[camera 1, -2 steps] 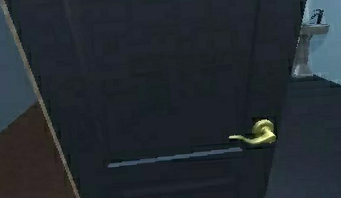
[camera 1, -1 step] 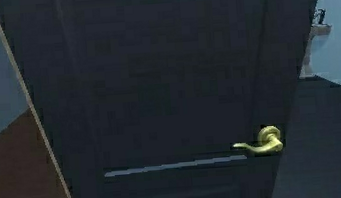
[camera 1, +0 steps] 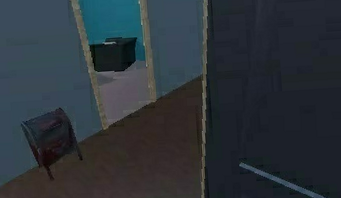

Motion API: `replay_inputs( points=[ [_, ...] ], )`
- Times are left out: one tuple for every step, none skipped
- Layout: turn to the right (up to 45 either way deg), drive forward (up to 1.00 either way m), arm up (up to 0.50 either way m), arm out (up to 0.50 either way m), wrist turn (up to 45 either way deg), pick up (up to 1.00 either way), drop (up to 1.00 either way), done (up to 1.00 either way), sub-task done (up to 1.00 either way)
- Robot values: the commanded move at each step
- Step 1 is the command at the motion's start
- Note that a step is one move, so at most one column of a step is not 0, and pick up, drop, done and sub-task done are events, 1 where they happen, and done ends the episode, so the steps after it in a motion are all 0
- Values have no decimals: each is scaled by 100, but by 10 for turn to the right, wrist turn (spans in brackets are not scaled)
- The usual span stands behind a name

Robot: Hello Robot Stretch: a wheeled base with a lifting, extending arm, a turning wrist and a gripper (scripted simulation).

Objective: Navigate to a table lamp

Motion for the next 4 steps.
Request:
replay_inputs(
  points=[
    [-90, 0, 0, 0, 0, 0, 0, 0, 0],
    [0, 30, 0, 0, 0, 0, 0, 0, 0],
    [-360, 0, 0, 0, 0, 0, 0, 0, 0],
    [0, 15, 0, 0, 0, 0, 0, 0, 0]
  ],
)
